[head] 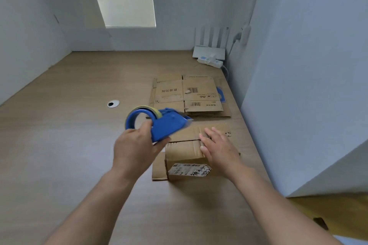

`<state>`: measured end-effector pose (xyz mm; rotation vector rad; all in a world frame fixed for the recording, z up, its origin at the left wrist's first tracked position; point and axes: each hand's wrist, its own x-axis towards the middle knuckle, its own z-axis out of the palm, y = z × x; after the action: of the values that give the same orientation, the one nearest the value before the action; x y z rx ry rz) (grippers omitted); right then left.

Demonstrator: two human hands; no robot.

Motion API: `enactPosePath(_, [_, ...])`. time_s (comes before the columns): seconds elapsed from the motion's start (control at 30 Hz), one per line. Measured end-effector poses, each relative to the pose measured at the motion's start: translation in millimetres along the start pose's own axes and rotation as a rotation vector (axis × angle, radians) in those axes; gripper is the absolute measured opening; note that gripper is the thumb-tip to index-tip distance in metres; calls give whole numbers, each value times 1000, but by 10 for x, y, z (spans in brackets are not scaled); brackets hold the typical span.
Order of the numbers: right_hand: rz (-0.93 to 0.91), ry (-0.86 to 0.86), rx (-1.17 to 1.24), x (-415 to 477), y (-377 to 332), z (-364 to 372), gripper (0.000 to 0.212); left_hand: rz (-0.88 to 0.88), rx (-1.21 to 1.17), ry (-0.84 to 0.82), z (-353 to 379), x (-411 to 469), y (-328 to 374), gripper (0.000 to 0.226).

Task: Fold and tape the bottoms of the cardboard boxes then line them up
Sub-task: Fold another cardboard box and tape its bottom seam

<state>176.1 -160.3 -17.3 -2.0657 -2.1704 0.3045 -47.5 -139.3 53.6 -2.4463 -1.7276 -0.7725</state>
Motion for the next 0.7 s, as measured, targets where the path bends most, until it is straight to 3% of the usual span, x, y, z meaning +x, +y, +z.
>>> enactPosePath(0.1, [7,25,113,-3,36,-29,48,82,63,-228,11,42,320,47])
enactPosePath(0.2, [127,37,425,41,154,15,41,132,88,-403,115,83,478,50])
enactPosePath(0.3, [144,32,477,68,338,118,46,110,49,-463,186,124,519,51])
enactPosePath(0.4, [92,164,414,-47,310,-58,48,143,68,-504,196,173,543,50])
enactPosePath(0.5, [181,285,740,-104,320,-168,49,163,128,-549,232,211,545,51])
enactPosePath(0.6, [217,265,1164,-87,375,-284,57,144,144,-582,242,271,511,52])
enactPosePath(0.7, [143,202,1191,-83,426,-344,46,138,146,-617,260,326,475,54])
